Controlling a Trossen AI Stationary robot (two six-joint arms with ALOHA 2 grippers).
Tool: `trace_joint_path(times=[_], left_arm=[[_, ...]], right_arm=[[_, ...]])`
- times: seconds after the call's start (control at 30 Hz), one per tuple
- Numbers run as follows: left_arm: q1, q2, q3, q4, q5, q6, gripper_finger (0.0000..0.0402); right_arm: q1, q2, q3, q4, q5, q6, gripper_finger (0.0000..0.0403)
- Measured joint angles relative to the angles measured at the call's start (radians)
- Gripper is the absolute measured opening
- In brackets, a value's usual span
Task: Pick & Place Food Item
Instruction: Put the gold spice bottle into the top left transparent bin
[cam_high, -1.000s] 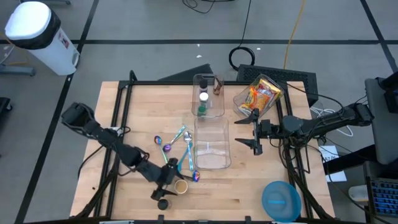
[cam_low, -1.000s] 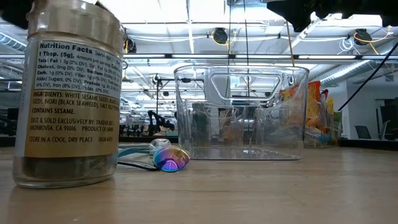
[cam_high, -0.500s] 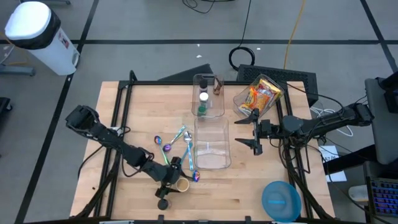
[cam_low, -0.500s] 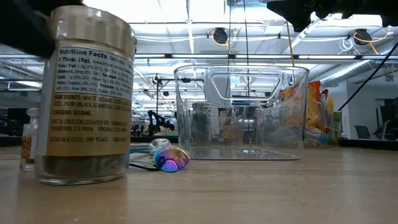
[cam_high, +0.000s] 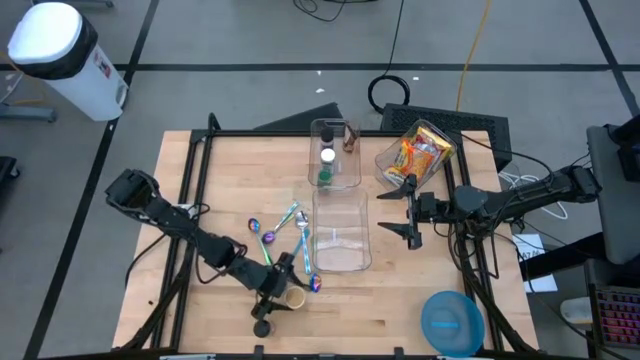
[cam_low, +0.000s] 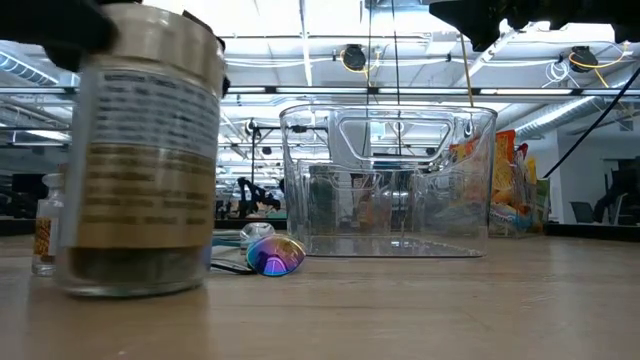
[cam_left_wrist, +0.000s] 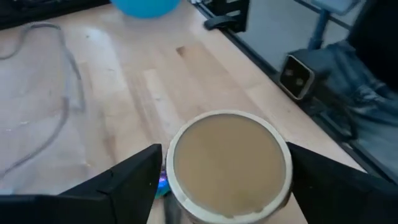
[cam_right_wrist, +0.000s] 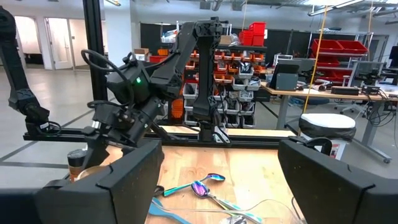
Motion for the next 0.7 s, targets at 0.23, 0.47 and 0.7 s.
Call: trace_joint_path(times=[0.23, 0.47, 0.7], left_arm=[[0.0, 0.0, 0.0, -0.001, 0.018, 0.023, 0.0275], [0.001, -0.018, -0.001, -0.004, 0.028, -0.01, 0.0275], [0.036, -0.196, 0.069, -0.096, -0.077, -0.078, 0.0275]], right_arm=[[0.0, 0.0, 0.0, 0.0, 0.0, 0.0, 0.0313], [0.0, 0.0, 0.0, 0.0, 0.0, 0.002, 0.0313], [0.0, 0.015, 0.0, 0.012, 0.0, 0.001, 0.0313]])
